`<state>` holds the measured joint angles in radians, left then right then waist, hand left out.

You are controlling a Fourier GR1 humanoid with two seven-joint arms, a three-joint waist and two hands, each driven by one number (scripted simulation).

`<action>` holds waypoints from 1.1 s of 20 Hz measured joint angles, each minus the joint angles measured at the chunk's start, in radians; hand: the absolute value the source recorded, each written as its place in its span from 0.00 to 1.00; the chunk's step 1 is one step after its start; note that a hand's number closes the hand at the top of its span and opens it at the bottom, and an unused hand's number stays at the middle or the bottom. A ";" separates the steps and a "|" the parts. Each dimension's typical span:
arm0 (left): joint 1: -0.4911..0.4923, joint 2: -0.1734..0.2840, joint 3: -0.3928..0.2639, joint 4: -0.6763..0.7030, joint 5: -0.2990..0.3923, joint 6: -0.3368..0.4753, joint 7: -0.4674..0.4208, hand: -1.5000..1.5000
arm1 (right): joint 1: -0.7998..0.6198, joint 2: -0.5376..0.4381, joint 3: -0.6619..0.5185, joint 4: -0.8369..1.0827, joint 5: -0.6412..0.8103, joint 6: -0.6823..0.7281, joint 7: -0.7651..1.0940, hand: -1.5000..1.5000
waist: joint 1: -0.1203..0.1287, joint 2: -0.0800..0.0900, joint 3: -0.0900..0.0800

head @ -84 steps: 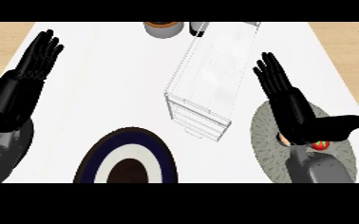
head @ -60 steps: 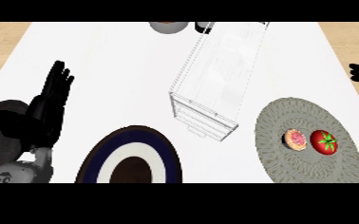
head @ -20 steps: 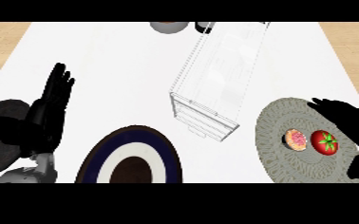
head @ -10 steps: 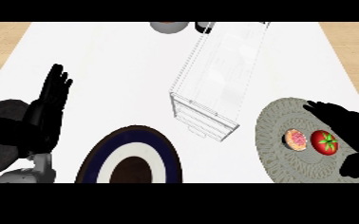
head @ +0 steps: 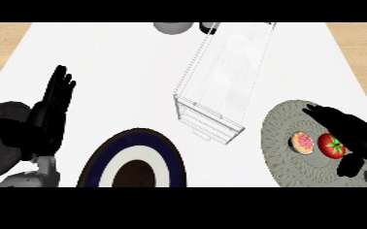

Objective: Pick the tomato from the placemat and place it in the tiered shelf

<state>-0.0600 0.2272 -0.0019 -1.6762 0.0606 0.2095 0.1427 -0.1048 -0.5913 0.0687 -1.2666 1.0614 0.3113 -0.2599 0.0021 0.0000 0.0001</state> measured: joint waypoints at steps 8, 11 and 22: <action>0.007 -0.021 0.011 -0.025 -0.021 -0.012 0.014 0.50 | -0.024 0.015 0.022 0.085 0.100 -0.084 -0.065 1.00 | 0.001 -0.005 -0.009; 0.009 -0.012 0.030 -0.022 -0.009 -0.034 0.007 0.50 | -0.036 0.017 0.028 0.098 0.127 -0.141 -0.104 1.00 | 0.001 -0.005 -0.010; -0.005 -0.030 0.025 -0.010 -0.022 -0.026 0.002 0.50 | -0.065 0.038 0.217 -0.026 0.093 -0.153 -0.505 1.00 | 0.002 -0.003 -0.008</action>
<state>-0.0652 0.1970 0.0230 -1.6867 0.0386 0.1836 0.1445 -0.1699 -0.5536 0.2859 -1.2931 1.1545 0.1586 -0.7647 0.0043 -0.0030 -0.0082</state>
